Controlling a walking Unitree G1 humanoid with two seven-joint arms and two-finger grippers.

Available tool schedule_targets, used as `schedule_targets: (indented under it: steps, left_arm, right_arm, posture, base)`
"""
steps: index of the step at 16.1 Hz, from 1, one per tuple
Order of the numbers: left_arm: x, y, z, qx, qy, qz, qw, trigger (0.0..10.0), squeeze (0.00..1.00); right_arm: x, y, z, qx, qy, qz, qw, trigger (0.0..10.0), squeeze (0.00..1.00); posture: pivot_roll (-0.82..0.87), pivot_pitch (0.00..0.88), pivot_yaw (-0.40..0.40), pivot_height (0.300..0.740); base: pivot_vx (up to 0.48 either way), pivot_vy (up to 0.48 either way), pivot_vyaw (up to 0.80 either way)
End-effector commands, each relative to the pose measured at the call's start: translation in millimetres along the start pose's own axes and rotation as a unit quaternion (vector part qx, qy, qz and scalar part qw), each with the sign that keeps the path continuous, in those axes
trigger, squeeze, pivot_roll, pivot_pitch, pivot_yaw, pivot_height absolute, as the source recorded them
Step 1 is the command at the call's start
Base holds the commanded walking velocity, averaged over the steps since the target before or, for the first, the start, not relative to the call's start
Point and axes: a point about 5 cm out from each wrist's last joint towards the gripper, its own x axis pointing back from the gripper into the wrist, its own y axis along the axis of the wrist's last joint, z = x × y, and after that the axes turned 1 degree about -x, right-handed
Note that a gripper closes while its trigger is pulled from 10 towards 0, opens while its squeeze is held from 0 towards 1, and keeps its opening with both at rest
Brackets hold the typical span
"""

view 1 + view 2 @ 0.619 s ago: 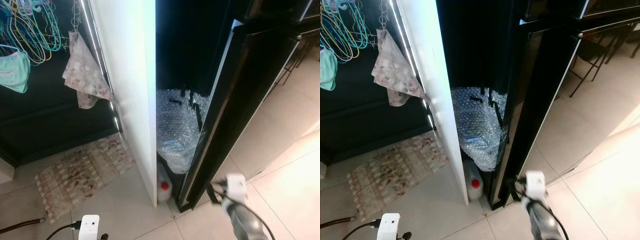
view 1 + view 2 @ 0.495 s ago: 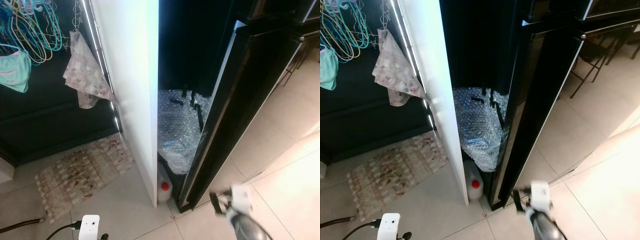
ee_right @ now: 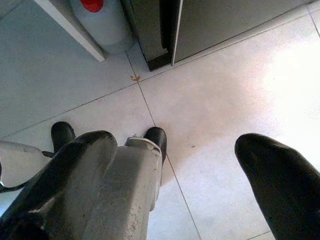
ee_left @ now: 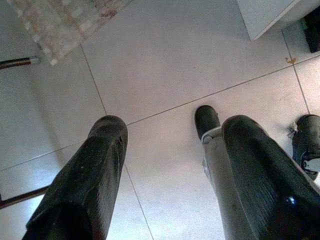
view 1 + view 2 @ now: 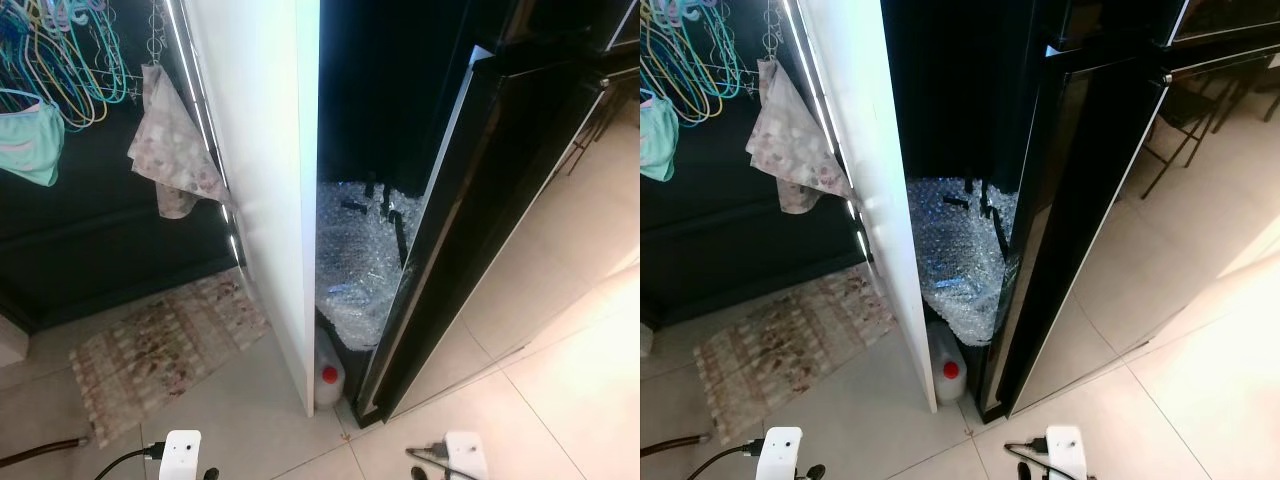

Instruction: Restocking fridge

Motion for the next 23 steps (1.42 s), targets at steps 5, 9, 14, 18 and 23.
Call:
schedule_targets:
  steps: [5,9,14,18,23]
  left_arm:
    - [2.4,-10.5,1.1,0.007,-0.002,0.016,1.000,10.0,0.00]
    - [2.8,-12.3,0.5,0.007,-0.003,0.018,1.000,10.0,0.00]
    - [3.6,-15.5,1.2,0.002,-0.004,0.023,1.000,10.0,0.00]
    - [4.4,-18.5,0.3,0.002,-0.005,0.027,1.000,10.0,0.00]
    - [4.6,-18.8,-0.7,0.003,-0.002,0.025,1.000,10.0,0.00]
  right_arm:
    - [-1.6,4.0,5.1,-0.006,0.012,-0.002,1.000,10.0,0.00]
    - [-1.0,-3.0,8.9,-0.009,0.017,0.013,1.000,10.0,0.00]
    - [-1.8,-2.8,16.3,-0.003,0.018,0.007,1.000,10.0,0.00]
    - [-0.4,-6.9,11.5,-0.002,0.018,0.015,1.000,10.0,0.00]
    - [1.0,-10.5,6.9,-0.003,0.020,0.021,1.000,10.0,0.00]
  posture:
    - [-0.15,0.079,-0.004,0.740]
    - [-0.16,0.068,-0.001,0.740]
    - [-0.15,0.054,0.003,0.740]
    - [-0.15,0.043,0.000,0.740]
    - [-0.15,0.038,-0.005,0.740]
  base:
    - [0.000,0.000,0.00]
    - [0.000,0.000,0.00]
    - [0.000,0.000,0.28]
    - [0.000,0.000,0.80]
    - [0.000,0.000,0.80]
